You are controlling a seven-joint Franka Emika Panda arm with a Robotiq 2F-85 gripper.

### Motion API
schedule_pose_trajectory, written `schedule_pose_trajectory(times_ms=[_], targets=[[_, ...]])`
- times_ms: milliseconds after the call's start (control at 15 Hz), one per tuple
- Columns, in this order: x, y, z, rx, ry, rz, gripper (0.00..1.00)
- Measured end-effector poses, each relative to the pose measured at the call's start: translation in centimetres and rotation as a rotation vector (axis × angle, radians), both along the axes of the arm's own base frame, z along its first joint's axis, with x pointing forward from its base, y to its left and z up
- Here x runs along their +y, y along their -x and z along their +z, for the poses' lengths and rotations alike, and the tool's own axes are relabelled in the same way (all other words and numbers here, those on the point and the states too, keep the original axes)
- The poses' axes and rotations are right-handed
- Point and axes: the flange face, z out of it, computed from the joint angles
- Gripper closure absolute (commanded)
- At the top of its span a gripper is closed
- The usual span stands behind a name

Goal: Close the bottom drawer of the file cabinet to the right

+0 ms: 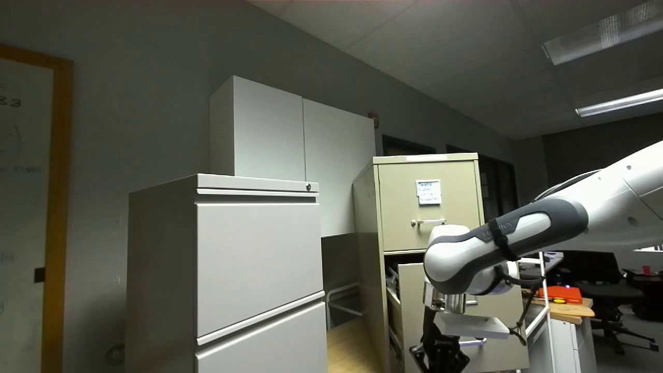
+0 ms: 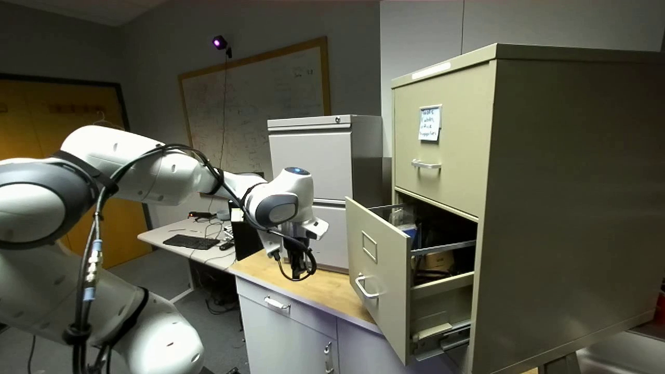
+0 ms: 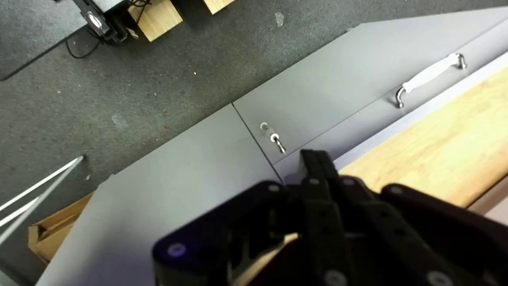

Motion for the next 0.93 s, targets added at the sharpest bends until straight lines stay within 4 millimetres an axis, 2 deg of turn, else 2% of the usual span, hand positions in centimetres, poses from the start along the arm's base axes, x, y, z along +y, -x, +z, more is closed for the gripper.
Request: schedule_pose_trajectory(times_ms=[267,533,933], targets=[[-1.6,0.8,-0.2,-0.08,0.016,-0.193,1.0],[-2.4,0.7,0.0,-0.188,0.052,-0.374,1.0],[-4.2,0.6,1.5,-0.334,0.12,-0.647,1.0]])
